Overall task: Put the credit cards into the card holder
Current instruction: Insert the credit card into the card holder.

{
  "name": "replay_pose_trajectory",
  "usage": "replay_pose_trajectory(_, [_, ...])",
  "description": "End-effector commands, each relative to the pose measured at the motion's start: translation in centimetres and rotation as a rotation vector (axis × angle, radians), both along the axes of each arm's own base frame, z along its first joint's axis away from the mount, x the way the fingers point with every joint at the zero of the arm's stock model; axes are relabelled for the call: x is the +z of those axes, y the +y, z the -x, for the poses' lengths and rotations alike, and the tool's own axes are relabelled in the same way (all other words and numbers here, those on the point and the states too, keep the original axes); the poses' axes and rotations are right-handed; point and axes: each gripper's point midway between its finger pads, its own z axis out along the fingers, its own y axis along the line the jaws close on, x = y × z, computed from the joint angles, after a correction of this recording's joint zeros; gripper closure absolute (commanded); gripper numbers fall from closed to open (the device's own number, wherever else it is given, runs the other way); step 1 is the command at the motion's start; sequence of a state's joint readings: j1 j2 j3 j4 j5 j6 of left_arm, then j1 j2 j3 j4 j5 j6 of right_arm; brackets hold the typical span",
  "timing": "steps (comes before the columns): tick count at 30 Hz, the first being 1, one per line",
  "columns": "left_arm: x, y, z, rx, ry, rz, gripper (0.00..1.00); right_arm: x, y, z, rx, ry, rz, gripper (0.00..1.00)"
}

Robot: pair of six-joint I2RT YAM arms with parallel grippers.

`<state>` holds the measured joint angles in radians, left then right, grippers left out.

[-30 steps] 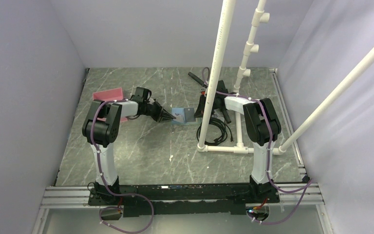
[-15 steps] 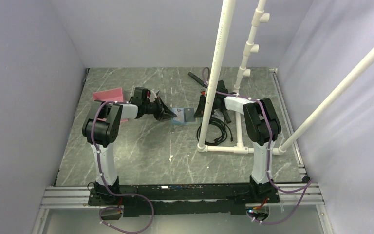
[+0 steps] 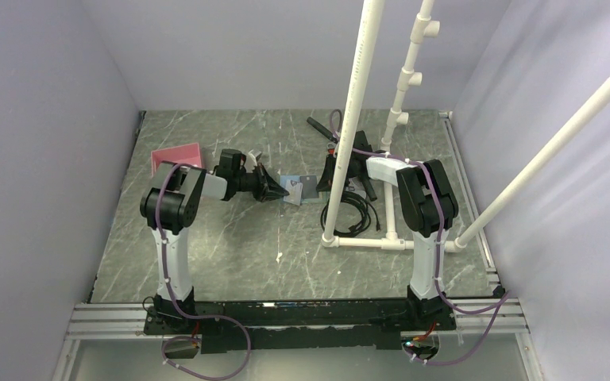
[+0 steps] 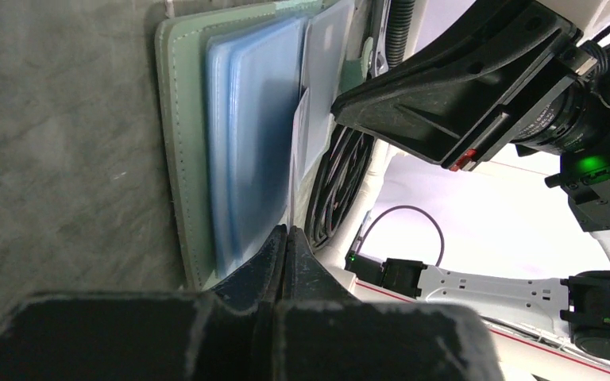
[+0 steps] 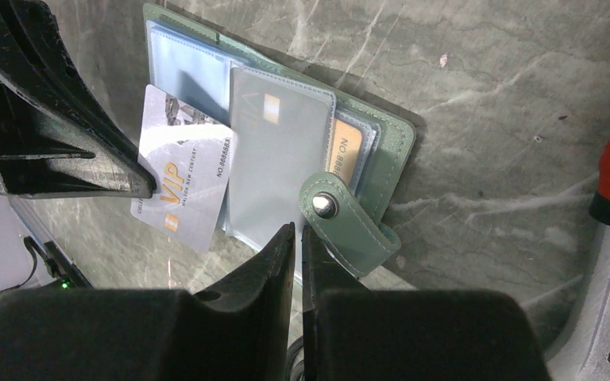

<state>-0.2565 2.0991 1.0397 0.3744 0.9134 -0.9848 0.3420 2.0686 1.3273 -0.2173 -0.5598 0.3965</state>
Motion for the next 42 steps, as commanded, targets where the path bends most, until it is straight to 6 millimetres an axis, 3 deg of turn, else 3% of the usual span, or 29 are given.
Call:
replay_pose_trajectory(1, [0.1, -0.3, -0.3, -0.025, -0.036, 0.023, 1.0, -1.2, 0.4, -0.3, 0.008, -0.001, 0.021, 0.89])
replay_pose_trajectory(14, [0.2, -1.7, -3.0, 0.034, -0.102, -0.012, 1.0, -1.3, 0.8, -0.1, 0.016, 0.005, 0.018, 0.89])
replay_pose_trajectory(22, [-0.1, -1.4, -4.4, 0.07, -0.134, -0.069, 1.0, -1.2, 0.9, 0.0, 0.022, 0.005, 0.016, 0.89])
replay_pose_trajectory(32, [-0.6, -1.1, -4.7, 0.072, -0.153, -0.147, 1.0, -1.3, 1.1, 0.1, 0.026, 0.009, 0.013, 0.89])
replay_pose_trajectory(42, [-1.1, -2.6, -3.7, 0.057, -0.146, -0.138, 1.0, -0.5, 1.0, 0.1, 0.024, -0.005, 0.018, 0.88])
